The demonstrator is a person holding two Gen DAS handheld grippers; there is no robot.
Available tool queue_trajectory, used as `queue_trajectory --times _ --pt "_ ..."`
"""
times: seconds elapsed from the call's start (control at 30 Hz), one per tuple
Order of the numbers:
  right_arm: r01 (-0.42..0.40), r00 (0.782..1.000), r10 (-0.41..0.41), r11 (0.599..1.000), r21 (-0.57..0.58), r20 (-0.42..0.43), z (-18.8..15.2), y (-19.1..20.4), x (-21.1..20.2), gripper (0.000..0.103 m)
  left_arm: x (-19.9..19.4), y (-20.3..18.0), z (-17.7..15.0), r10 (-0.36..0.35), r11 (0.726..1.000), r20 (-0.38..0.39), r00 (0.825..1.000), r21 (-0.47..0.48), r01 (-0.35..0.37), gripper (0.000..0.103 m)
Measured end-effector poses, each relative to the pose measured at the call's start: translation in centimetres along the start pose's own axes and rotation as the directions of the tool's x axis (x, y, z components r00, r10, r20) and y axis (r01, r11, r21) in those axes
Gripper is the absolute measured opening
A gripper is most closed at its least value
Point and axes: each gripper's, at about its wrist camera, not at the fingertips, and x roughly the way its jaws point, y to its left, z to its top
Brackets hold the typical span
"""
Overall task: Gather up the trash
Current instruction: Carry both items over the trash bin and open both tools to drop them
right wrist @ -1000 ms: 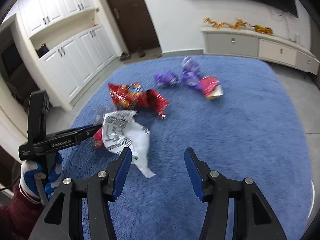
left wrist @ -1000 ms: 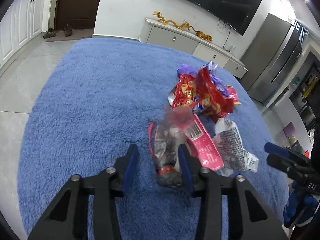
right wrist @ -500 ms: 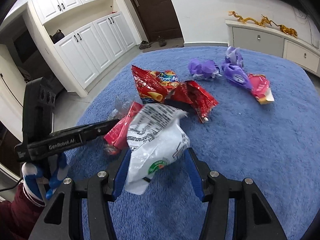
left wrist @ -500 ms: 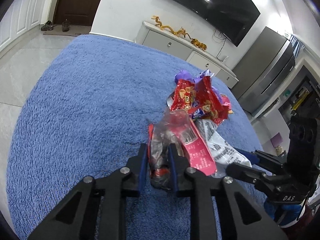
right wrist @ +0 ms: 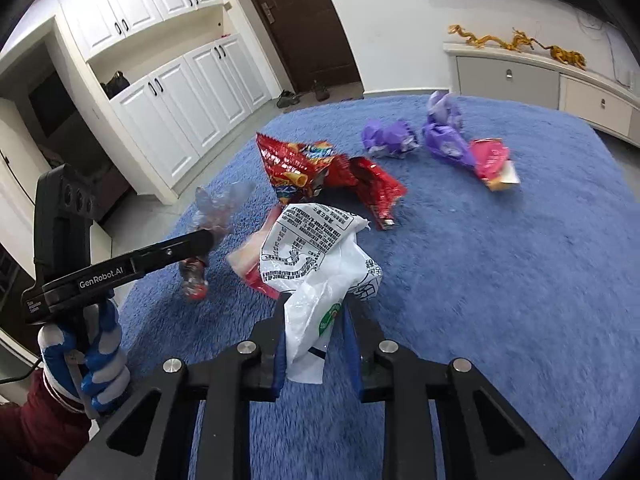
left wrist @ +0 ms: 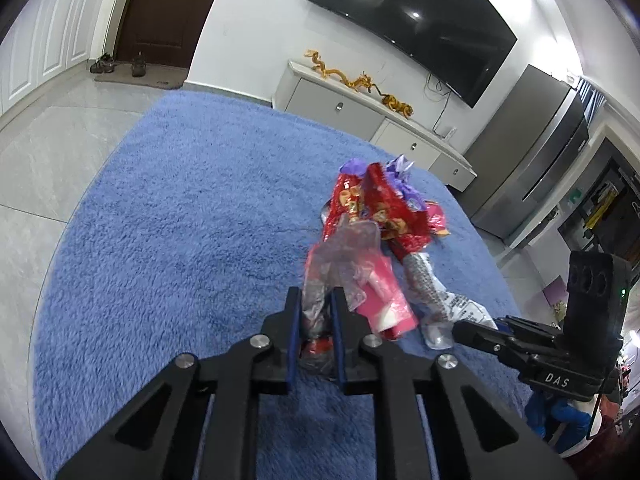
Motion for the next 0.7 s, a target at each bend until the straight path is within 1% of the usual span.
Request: queue_trajectory --times 0.13,0.27,0.37,0.53,0.7 --pt "0.006 0.999 -0.008 1.000 0.025 0.050 -0.6 -0.6 -2.7 0.022 -1.3 -1.1 0.4 -0.002 1.000 0.026 1.000 0.011 0.002 0.012" --pt "0.033 0.994 -0.039 0.998 0.059 0.106 -1.5 -2.0 -5.9 0.022 -2.4 -3.0 0.7 -0.012 0.999 0.049 0.999 0.044 0.010 0.012" --pt "0.057 0.987 -0.072 0.993 0.104 0.146 -2.4 -3.6 -8.4 0.022 -2.7 -4.6 0.7 -0.018 0.997 0.049 0.999 0.073 0.014 0.012" --pt "0.109 0.967 -0.149 0.975 0.193 0.205 -4.2 -7.3 -12.4 0.022 -1.9 -7.3 0.5 -0.037 0.993 0.022 0.999 0.111 0.035 0.012" --pt "0.153 0.938 -0.235 0.941 0.301 0.255 -6.8 -11.6 -16.6 0.022 -0.2 -11.4 0.3 -0.063 0.982 -0.024 0.998 0.175 0.066 0.012"
